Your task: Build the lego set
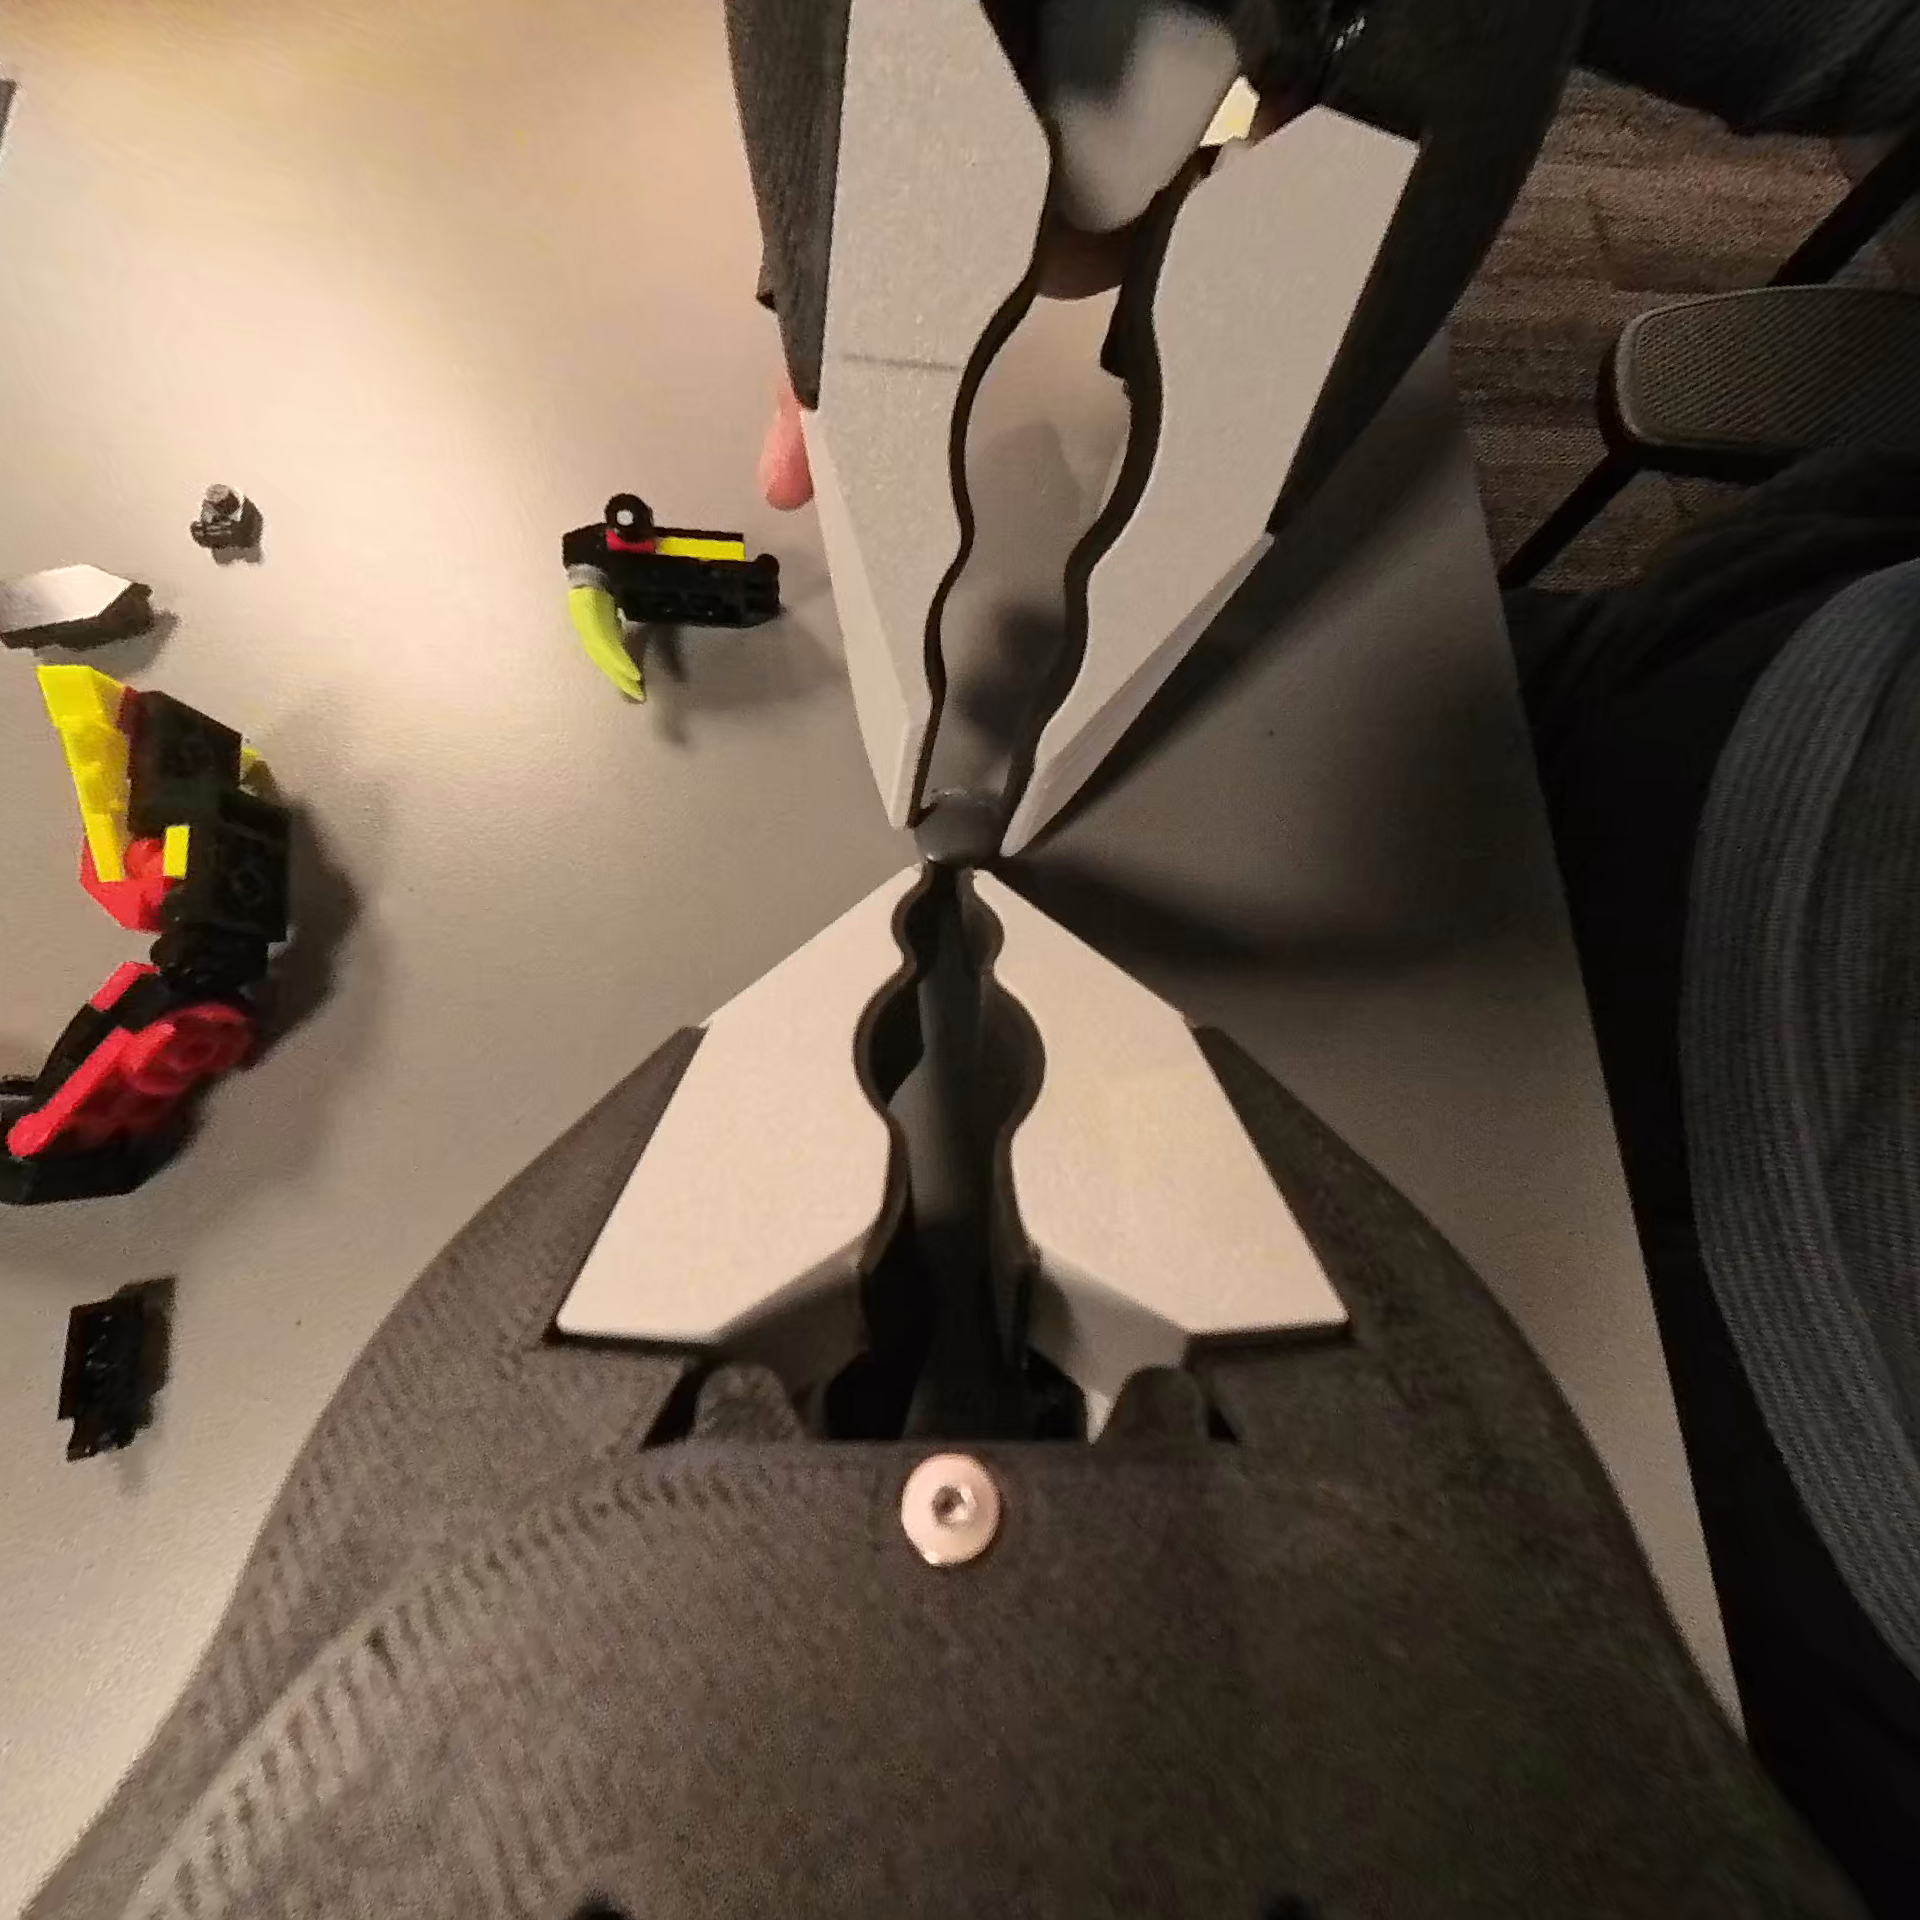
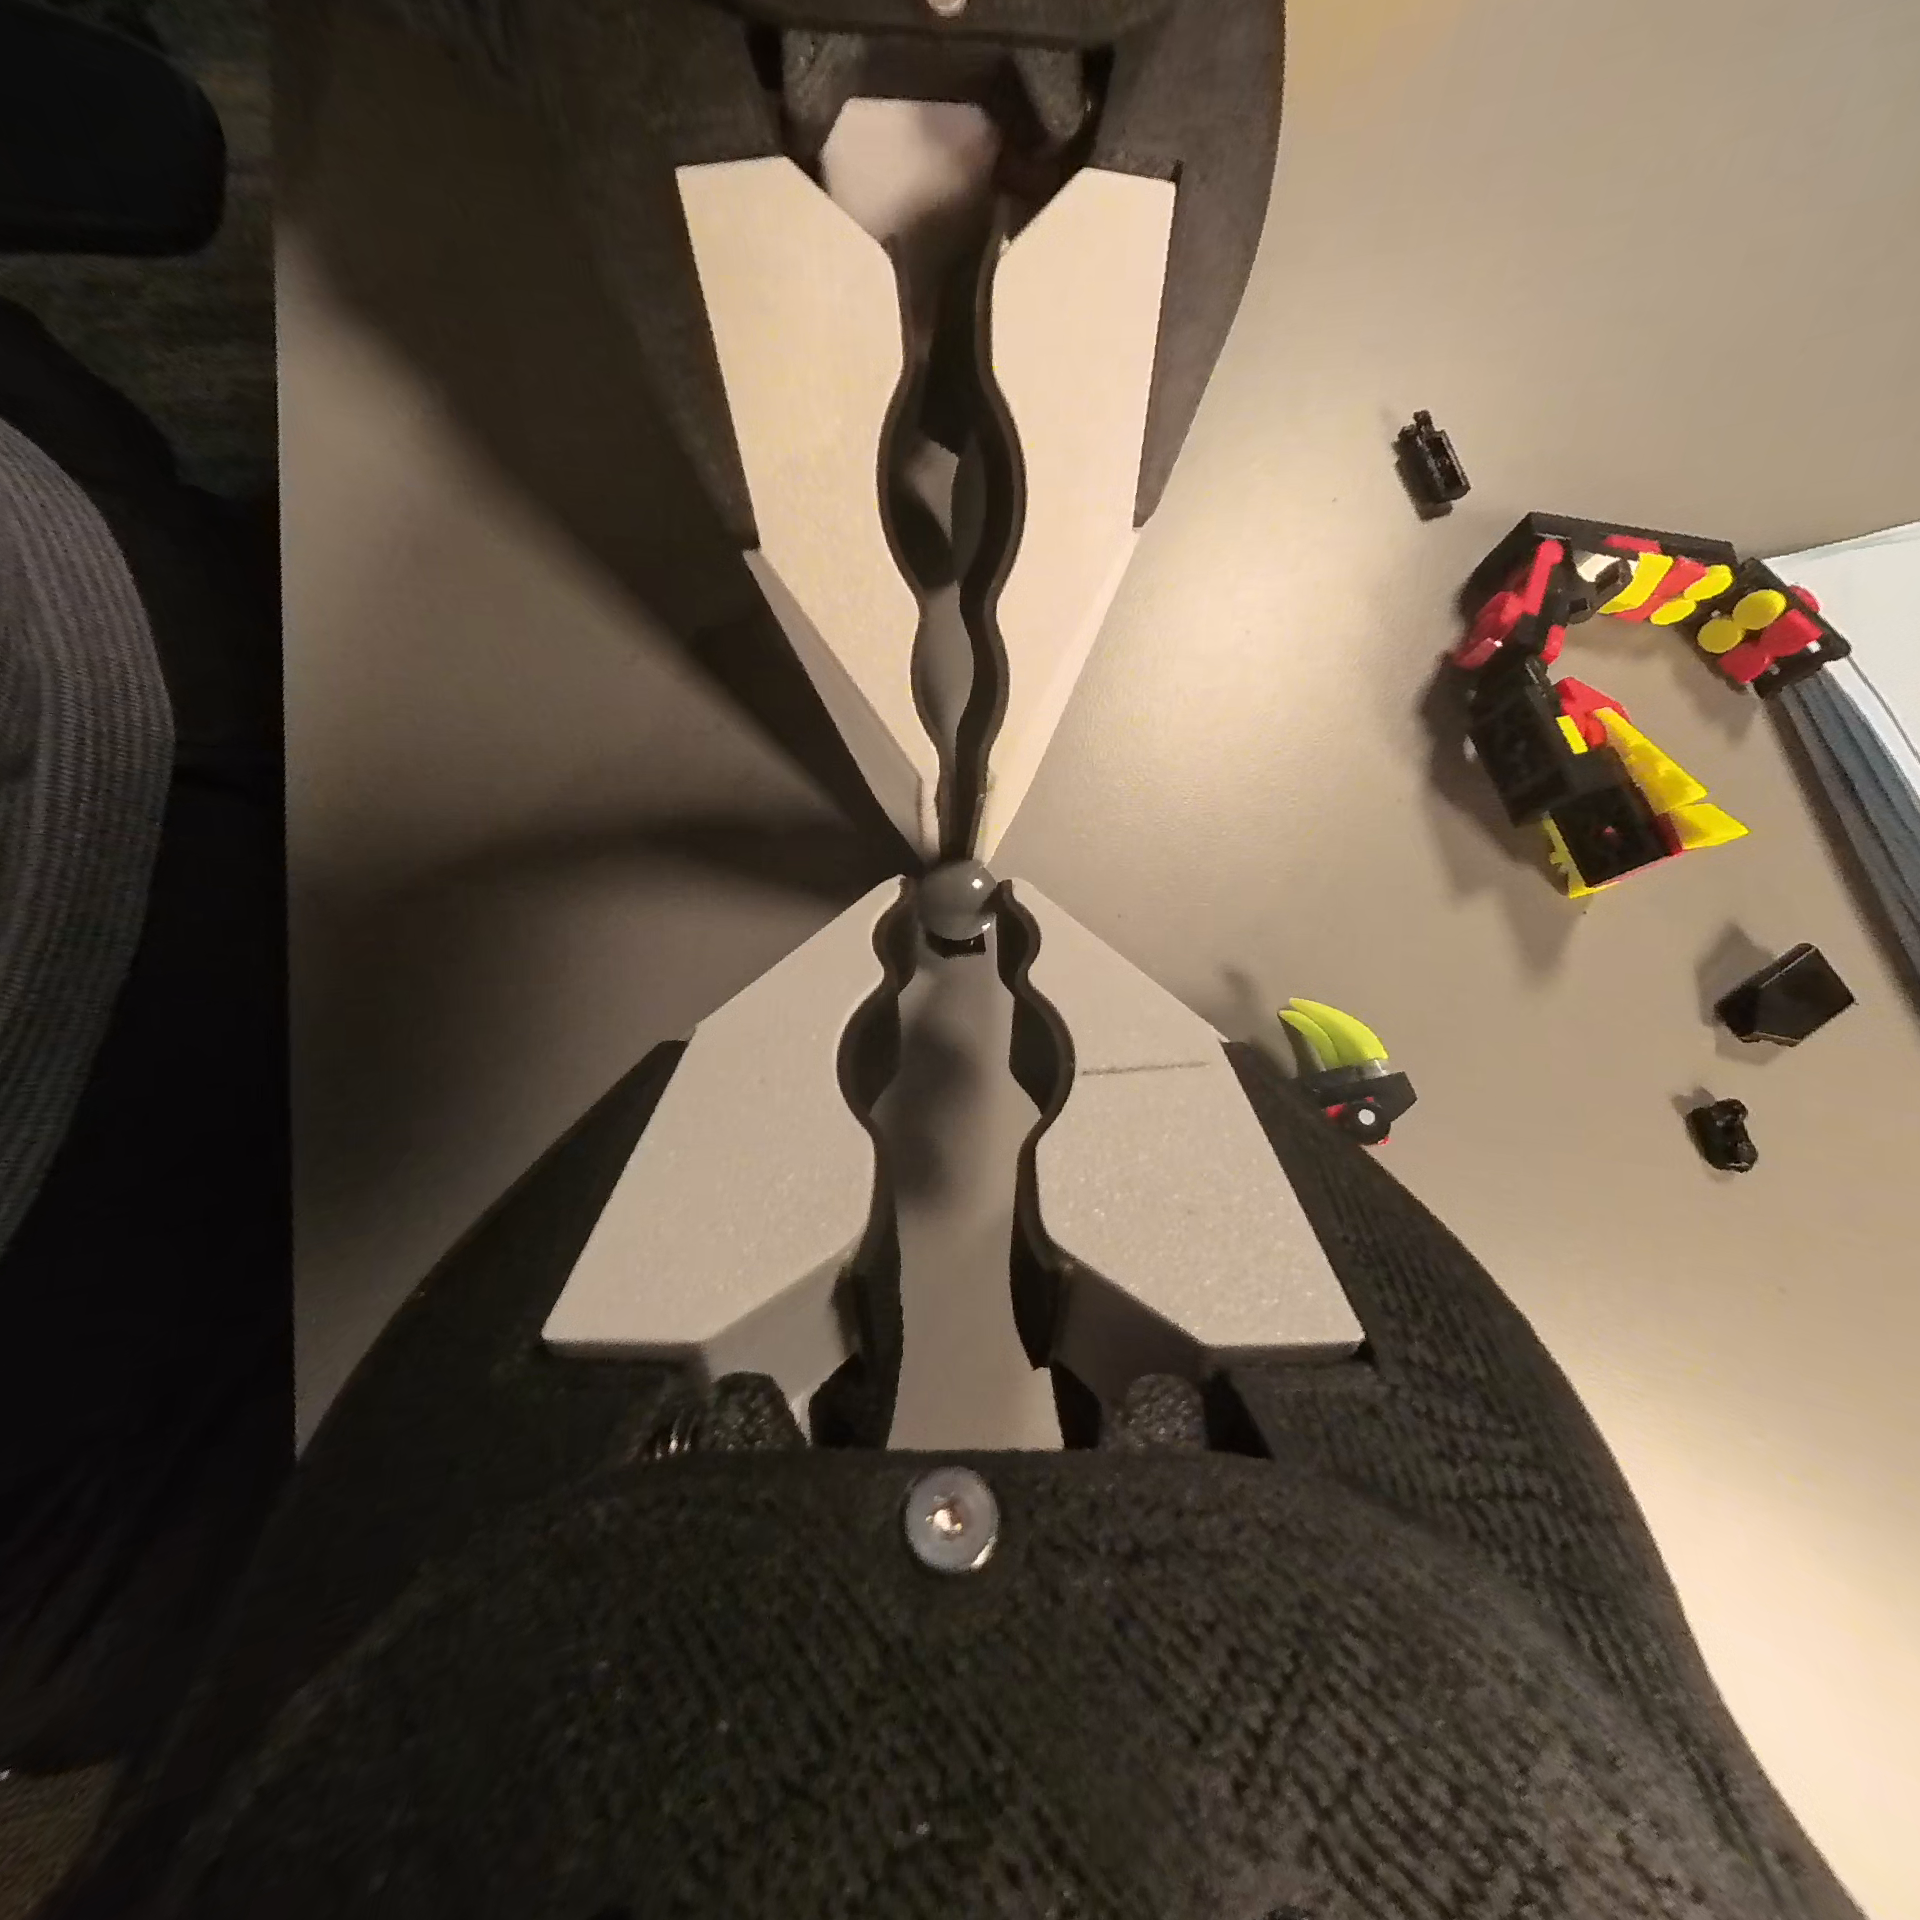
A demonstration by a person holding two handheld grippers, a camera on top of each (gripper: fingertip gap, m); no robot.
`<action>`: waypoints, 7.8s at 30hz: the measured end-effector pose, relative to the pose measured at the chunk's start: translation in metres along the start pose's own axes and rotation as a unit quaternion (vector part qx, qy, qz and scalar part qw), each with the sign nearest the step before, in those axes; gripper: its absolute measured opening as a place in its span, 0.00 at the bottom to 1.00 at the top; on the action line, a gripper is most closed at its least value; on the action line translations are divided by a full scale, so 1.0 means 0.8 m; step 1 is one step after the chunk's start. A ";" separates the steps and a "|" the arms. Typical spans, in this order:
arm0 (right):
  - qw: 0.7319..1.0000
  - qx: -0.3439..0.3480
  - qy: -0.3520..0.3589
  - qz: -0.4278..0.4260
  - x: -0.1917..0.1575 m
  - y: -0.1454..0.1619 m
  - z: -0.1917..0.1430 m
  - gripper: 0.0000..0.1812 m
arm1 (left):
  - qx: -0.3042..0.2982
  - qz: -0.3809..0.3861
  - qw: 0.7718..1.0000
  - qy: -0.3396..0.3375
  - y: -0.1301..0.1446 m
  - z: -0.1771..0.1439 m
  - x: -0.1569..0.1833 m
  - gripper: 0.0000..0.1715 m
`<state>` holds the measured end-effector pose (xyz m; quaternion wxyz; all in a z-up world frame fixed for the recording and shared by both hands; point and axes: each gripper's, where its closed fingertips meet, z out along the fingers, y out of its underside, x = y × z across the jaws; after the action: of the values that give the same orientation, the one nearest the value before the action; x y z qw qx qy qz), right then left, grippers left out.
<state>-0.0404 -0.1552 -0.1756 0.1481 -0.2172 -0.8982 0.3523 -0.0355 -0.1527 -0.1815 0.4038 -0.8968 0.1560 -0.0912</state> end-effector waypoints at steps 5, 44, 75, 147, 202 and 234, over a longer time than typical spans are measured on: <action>1.000 0.001 0.005 -0.007 0.001 0.001 0.000 0.08 | 0.000 0.000 1.000 0.000 0.000 0.000 0.000 0.01; 0.996 0.040 0.071 0.042 0.006 -0.007 -0.003 0.07 | -0.002 -0.007 1.000 -0.001 0.003 -0.004 -0.003 0.01; 0.998 0.030 0.041 0.045 0.002 -0.002 0.006 0.16 | -0.001 -0.012 1.000 0.005 0.003 -0.004 -0.002 0.01; 0.985 0.077 -0.009 0.153 0.001 0.003 -0.012 0.12 | 0.000 -0.028 1.000 0.015 0.001 -0.001 0.002 0.01; 0.953 -0.123 0.150 -0.233 0.008 -0.004 0.007 0.03 | 0.042 -0.327 0.927 0.179 -0.002 -0.018 0.001 0.01; 0.953 -0.127 0.134 -0.241 0.005 -0.012 0.012 0.05 | 0.036 -0.341 0.919 0.193 0.001 -0.022 0.002 0.01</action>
<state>-0.0505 -0.1653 -0.1755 0.3185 -0.0566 -0.9332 0.1568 -0.0394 -0.1657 -0.1703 0.3425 -0.8455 -0.0874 -0.4002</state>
